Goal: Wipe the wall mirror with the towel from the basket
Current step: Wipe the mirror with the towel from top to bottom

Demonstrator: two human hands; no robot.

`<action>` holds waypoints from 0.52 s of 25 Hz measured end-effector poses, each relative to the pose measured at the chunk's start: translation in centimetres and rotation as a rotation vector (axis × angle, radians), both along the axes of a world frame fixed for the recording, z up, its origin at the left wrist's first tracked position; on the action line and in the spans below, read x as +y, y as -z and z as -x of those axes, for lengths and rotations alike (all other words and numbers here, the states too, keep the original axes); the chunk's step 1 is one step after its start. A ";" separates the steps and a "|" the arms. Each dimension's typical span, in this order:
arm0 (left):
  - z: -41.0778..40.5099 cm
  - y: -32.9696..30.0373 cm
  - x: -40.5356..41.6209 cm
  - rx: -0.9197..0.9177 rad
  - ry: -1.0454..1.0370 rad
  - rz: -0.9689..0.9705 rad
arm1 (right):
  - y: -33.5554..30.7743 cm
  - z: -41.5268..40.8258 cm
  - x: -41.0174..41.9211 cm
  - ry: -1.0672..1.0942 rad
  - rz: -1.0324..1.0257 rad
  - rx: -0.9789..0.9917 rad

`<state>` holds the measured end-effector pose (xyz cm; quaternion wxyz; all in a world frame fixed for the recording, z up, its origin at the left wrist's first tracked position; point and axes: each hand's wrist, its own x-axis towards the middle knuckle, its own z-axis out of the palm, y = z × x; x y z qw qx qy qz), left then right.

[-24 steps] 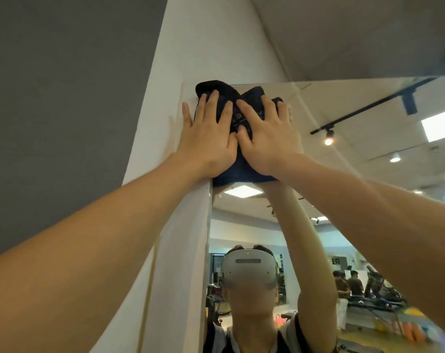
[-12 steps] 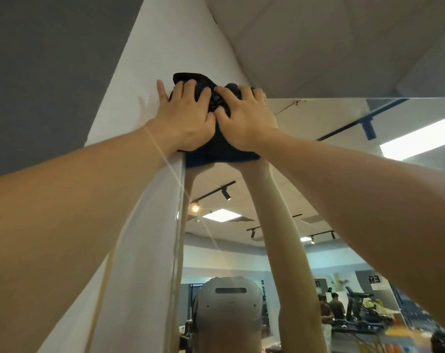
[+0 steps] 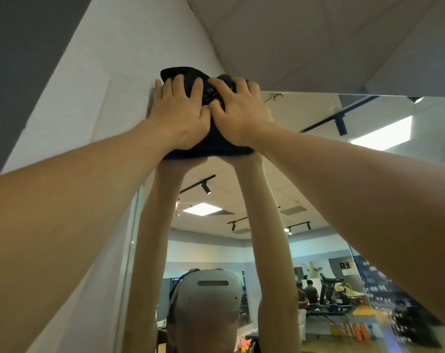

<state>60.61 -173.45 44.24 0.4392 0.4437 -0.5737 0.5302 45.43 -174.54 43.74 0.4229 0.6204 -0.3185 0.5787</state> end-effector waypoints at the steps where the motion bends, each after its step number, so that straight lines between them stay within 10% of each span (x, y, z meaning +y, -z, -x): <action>1: 0.8 0.2 -0.1 0.006 0.029 -0.008 | 0.1 0.8 -0.1 0.003 0.000 0.000; 13: 15.7 1.9 -0.8 0.007 0.090 -0.026 | 0.8 15.7 -2.1 0.011 -0.019 -0.031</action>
